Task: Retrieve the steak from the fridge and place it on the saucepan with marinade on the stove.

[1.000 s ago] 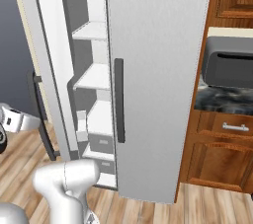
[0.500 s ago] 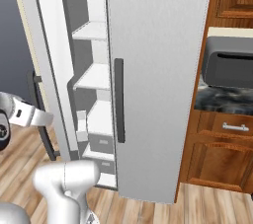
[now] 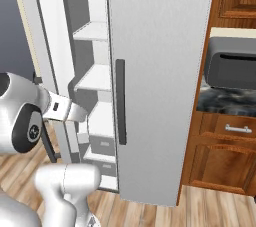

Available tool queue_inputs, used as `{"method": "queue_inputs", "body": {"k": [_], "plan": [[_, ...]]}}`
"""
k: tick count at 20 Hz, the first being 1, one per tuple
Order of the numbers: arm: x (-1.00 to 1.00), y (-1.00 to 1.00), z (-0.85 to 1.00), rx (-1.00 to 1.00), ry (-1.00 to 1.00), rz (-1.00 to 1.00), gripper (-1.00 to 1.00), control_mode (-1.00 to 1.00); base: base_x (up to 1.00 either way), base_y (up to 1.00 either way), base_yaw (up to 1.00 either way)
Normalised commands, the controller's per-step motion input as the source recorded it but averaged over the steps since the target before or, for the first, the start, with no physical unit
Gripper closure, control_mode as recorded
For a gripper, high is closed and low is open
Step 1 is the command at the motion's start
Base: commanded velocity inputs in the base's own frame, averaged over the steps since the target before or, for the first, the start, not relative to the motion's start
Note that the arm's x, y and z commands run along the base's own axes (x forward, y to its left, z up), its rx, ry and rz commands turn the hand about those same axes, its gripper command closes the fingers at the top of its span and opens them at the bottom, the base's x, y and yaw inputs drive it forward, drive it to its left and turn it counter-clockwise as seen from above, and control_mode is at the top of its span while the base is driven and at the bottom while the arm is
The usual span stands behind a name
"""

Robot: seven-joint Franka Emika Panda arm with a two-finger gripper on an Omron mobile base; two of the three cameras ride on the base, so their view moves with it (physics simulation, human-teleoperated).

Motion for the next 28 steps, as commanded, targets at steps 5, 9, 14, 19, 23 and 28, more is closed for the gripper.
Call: {"method": "queue_inputs", "body": {"k": [5,9,14,19,23,28], "plan": [[0.00,-0.49,-0.29,0.00,0.00,0.33,-1.00,-1.00,0.00,0.00,0.00],[0.00,-0.17,-0.58,0.03,-0.07,0.45,-1.00,-1.00,0.00,0.00,0.00],[0.05,0.00,-0.48,0.09,-0.28,0.38,-1.00,-1.00,0.00,0.00,0.00],[0.01,0.04,0.02,0.14,-0.12,0.22,-1.00,-1.00,0.00,0.00,0.00],[0.00,0.16,0.03,0.15,-0.01,0.16,-1.00,-1.00,0.00,0.00,0.00],[0.12,0.24,0.00,0.16,-0.03,0.13,-1.00,-1.00,0.00,0.00,0.00]]}}
